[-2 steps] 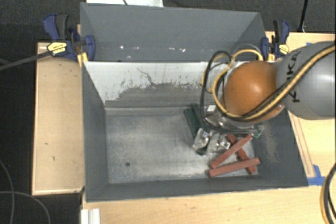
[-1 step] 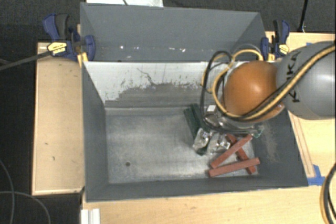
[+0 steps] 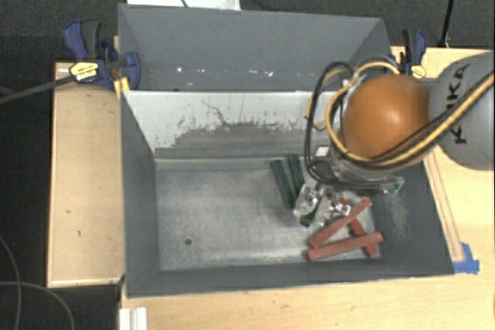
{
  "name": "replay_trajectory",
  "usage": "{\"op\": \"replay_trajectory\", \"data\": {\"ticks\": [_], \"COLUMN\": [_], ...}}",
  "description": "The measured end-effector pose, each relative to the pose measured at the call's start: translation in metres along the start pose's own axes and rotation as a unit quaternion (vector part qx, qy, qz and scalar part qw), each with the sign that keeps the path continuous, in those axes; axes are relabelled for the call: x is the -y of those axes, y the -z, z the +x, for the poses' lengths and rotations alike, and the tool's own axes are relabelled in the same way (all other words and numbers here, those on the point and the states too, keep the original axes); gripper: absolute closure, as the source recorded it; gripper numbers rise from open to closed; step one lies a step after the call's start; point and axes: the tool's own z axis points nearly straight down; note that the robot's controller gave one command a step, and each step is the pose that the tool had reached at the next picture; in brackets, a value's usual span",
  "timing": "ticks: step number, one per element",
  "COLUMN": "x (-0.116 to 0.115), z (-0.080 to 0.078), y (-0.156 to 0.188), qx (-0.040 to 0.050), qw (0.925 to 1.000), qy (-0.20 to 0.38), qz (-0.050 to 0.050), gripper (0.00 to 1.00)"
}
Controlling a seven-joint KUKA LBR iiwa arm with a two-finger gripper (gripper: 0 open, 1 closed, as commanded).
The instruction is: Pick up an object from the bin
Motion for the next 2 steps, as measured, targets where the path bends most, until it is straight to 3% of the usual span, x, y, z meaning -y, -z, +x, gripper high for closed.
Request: {"op": "replay_trajectory", "data": {"ticks": [1,2], "x": [0.019,0.002], "z": [-0.01,0.003], "y": [0.062,0.111], "qx": [0.001,0.0014], "qw": [0.9997,1.0], "qy": [0.023,-0.002], "qz": [0.002,0.003], "gripper": [1.0,1.0]}}
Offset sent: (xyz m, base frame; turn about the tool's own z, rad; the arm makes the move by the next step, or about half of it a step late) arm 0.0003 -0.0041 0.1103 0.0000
